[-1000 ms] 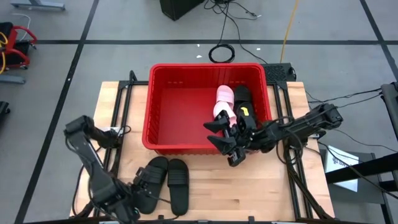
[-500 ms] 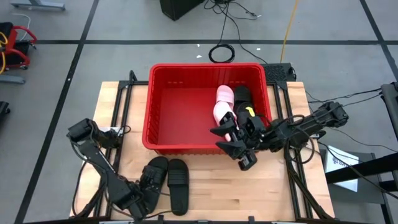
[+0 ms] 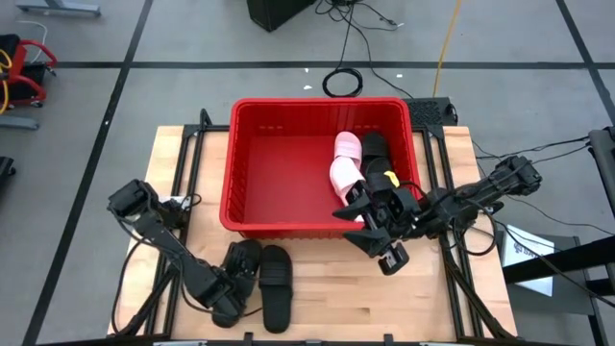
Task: Pick and place slides into bin
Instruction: Put the left black slide into the red bin
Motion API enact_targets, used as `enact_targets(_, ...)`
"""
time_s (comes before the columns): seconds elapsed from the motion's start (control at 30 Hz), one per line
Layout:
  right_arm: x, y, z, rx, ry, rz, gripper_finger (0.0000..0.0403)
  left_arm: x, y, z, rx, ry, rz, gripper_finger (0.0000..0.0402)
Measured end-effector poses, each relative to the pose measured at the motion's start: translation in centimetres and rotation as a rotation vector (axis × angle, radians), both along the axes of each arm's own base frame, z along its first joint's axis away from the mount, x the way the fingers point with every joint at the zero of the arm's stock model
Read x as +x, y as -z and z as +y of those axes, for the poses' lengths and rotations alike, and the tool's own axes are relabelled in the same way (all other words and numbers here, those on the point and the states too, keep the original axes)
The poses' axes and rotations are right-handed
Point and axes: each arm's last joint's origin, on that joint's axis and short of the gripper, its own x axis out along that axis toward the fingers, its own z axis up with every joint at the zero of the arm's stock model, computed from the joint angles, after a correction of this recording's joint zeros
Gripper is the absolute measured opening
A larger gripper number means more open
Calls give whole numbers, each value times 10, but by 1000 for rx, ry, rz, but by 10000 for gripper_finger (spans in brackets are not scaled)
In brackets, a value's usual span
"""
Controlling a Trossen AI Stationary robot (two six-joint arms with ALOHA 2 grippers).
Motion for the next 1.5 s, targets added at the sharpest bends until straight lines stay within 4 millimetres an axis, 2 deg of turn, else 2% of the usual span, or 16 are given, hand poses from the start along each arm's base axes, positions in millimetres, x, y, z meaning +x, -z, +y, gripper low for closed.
enact_targets(0.1,0,0,0,-10,8,-1,194,2,-1,3,19,-5,-3,182)
enact_targets(0.2,0,0,0,-10,9,-1,194,1,-1,3,26,-1,6,155)
enact_targets(0.47,0,0,-1,-21,44,1,188,-5,-6,1,11,39,34,13)
enact_targets(0.7,3,2,-5,4,103,35,187,-18,-36,3,-112,27,-22,4)
enact_targets(0.83,4,2,-6,4,107,35,183,-31,-65,2,-247,-3,-70,3)
enact_targets(1.1,4,2,-6,-10,114,35,180,-48,-146,3,-494,-29,-302,2)
enact_targets(1.37,-6,-9,-10,-11,138,-32,176,-41,-228,1,-677,19,-617,1)
enact_targets(1.5,-17,-18,-15,-39,172,-67,175,-35,-262,4,-729,41,-796,1)
